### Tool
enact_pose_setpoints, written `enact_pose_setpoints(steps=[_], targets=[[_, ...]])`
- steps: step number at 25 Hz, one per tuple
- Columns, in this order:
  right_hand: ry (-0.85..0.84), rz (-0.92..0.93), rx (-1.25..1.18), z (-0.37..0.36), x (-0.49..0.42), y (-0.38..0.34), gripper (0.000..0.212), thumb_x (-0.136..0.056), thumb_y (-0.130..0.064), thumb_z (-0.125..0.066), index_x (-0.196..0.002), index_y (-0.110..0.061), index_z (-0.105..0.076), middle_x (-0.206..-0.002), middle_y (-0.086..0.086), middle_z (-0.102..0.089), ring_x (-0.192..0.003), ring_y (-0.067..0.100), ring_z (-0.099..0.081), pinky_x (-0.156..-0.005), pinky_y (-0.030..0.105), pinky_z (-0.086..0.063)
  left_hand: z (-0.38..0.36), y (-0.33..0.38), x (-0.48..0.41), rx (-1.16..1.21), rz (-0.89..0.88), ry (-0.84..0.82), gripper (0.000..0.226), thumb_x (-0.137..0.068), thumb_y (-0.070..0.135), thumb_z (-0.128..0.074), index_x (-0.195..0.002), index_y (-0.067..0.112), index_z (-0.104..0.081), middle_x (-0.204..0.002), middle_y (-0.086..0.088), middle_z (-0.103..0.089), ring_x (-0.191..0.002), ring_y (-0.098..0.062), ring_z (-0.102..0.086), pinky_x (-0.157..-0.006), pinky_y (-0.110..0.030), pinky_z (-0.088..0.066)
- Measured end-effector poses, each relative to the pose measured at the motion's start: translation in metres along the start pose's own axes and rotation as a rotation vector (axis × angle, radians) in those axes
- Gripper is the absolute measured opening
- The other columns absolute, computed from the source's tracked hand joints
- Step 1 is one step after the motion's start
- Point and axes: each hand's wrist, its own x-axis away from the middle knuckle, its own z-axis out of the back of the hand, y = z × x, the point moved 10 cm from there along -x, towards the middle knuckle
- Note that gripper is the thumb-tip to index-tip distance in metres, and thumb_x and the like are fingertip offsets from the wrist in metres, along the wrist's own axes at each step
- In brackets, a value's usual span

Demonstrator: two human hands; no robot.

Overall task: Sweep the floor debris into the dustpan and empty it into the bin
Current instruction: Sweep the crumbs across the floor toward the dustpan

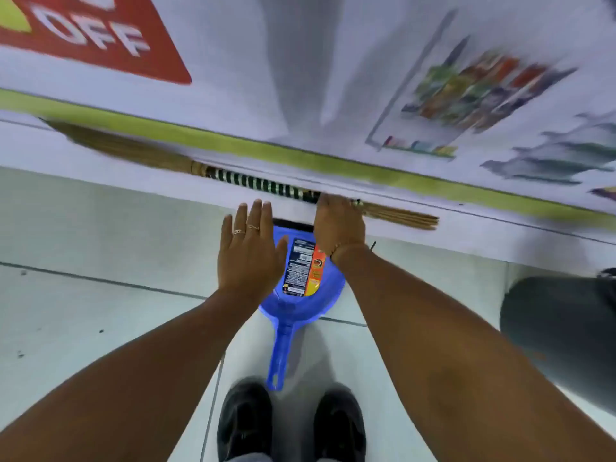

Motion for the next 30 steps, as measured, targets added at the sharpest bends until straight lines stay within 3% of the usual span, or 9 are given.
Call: enact_pose_setpoints(steps=[3,8,11,13,16,19,23,26,30], targets=[[-0.031,0.014,0.025,-0.042,-0.047,-0.002,0.048,-0.091,-0.007,-0.038,-0.139,-0.004,-0.041,-0.142,0.018,-0.045,-0.133,0.033,-0.041,-0.109,0.046,-0.032,-0.043,-0.009,-0.018,-0.036,-0.025,-0.004,0.069,-0.089,0.045,-0.018,-0.141,0.002,-0.034,-0.147,-0.016,-0.04,-0.138,-0.033,-0.033,-0.114,-0.049,-0.023],[-0.082,-0.017,0.176,-0.082,-0.08,-0.006,0.056,-0.095,-0.011,-0.038,-0.149,-0.006,-0.023,-0.147,0.019,-0.035,-0.138,0.036,-0.027,-0.11,0.051,-0.025,-0.08,-0.037,-0.035,-0.043,-0.014,-0.008,0.06,-0.096,0.038,-0.034,-0.145,0.004,-0.025,-0.153,-0.014,-0.029,-0.143,-0.03,-0.022,-0.118,-0.046,-0.014],[0.05,-0.023,0.33,-0.071,-0.072,-0.01,0.043,-0.086,-0.007,-0.034,-0.115,-0.011,-0.065,-0.115,0.009,-0.062,-0.115,0.028,-0.052,-0.1,0.04,-0.037,-0.073,-0.031,-0.025,-0.078,-0.059,0.004,0.062,-0.091,0.04,-0.029,-0.138,0.001,-0.037,-0.144,-0.017,-0.044,-0.135,-0.034,-0.038,-0.112,-0.05,-0.027],[0.113,-0.042,0.368,-0.046,-0.048,-0.014,0.044,-0.074,-0.011,-0.034,-0.089,-0.019,-0.075,-0.091,0.001,-0.069,-0.09,0.023,-0.063,-0.086,0.036,-0.044,-0.058,-0.03,-0.012,-0.078,-0.07,0.013,0.062,-0.089,0.039,-0.031,-0.136,0.0,-0.041,-0.14,-0.019,-0.049,-0.131,-0.036,-0.044,-0.109,-0.051,-0.031],[-0.045,0.01,0.143,-0.021,-0.007,-0.028,0.046,-0.087,-0.009,-0.041,-0.132,-0.008,-0.046,-0.119,0.016,-0.058,-0.106,0.037,-0.059,-0.088,0.042,-0.045,-0.017,-0.031,0.017,-0.055,-0.021,-0.015,0.062,-0.088,0.037,-0.031,-0.134,-0.002,-0.043,-0.138,-0.02,-0.051,-0.128,-0.037,-0.047,-0.107,-0.053,-0.034],[-0.161,0.076,0.06,0.032,0.048,-0.048,0.057,-0.092,-0.015,-0.045,-0.146,-0.009,-0.025,-0.127,0.02,-0.055,-0.112,0.038,-0.059,-0.087,0.041,-0.047,0.044,-0.028,0.059,-0.029,0.024,-0.024,0.062,-0.088,0.038,-0.028,-0.133,-0.002,-0.044,-0.137,-0.021,-0.051,-0.127,-0.038,-0.048,-0.106,-0.054,-0.034],[-0.378,0.106,0.01,0.1,0.127,-0.088,0.065,-0.091,-0.015,-0.05,-0.149,-0.009,-0.021,-0.131,0.017,-0.055,-0.118,0.036,-0.056,-0.091,0.042,-0.048,0.133,-0.038,0.115,0.08,0.128,-0.028,0.055,-0.093,0.031,-0.037,-0.139,0.0,-0.036,-0.146,-0.018,-0.041,-0.137,-0.036,-0.035,-0.113,-0.051,-0.023],[-0.541,0.073,-0.09,0.135,0.204,-0.124,0.068,-0.091,-0.019,-0.052,-0.15,-0.013,-0.02,-0.131,0.017,-0.055,-0.118,0.036,-0.056,-0.092,0.039,-0.047,0.196,-0.051,0.161,0.092,0.158,-0.015,0.057,-0.09,0.032,-0.034,-0.136,-0.001,-0.04,-0.142,-0.02,-0.046,-0.133,-0.038,-0.04,-0.111,-0.053,-0.027],[-0.543,-0.135,-0.299,0.157,0.293,-0.165,0.044,-0.088,-0.016,-0.054,-0.128,-0.001,-0.05,-0.129,0.021,-0.058,-0.118,0.034,-0.056,-0.091,0.034,-0.048,0.24,-0.076,0.231,0.108,0.164,-0.075,0.057,-0.091,0.032,-0.031,-0.137,0.0,-0.039,-0.142,-0.019,-0.047,-0.134,-0.035,-0.039,-0.112,-0.051,-0.026]])
